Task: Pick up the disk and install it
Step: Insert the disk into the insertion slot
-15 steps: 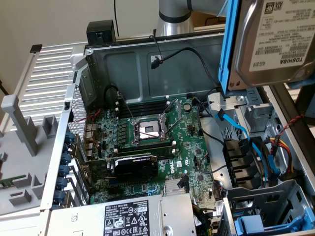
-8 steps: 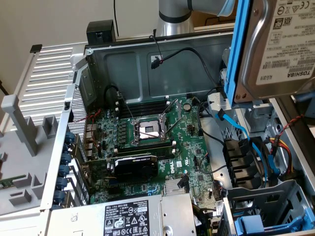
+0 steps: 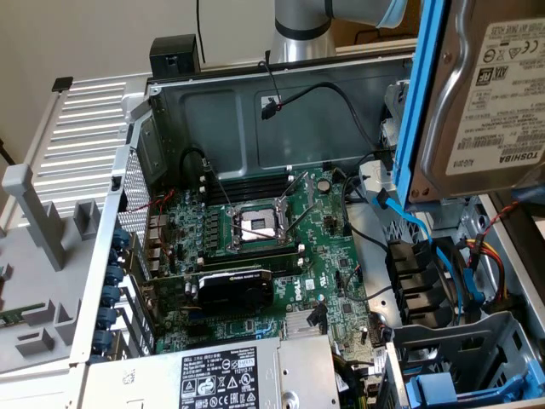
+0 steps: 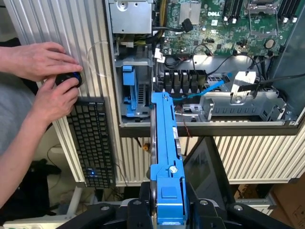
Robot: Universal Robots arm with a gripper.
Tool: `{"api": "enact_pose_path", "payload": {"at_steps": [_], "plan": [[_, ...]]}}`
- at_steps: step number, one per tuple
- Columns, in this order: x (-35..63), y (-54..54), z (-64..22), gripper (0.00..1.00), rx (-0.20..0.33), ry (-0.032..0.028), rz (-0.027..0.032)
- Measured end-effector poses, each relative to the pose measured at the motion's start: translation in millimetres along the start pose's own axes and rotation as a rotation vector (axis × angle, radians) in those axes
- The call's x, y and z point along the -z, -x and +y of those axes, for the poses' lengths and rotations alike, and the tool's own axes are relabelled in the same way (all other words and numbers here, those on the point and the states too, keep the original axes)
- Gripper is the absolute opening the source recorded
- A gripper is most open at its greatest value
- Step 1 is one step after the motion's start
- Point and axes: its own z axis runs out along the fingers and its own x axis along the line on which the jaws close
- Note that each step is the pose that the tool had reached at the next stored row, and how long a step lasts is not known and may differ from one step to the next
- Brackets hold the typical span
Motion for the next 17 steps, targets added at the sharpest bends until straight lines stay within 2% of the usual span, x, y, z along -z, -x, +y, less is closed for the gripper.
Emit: {"api": "enact_pose_path", "payload": {"at_steps": [4, 17], "plan": [[-6.8, -2.7, 2.8, 0.37, -0.005, -0.0009, 0.0040], [-29.3, -17.4, 11.9, 0.37, -0.015, -0.0043, 0.0090]]}}
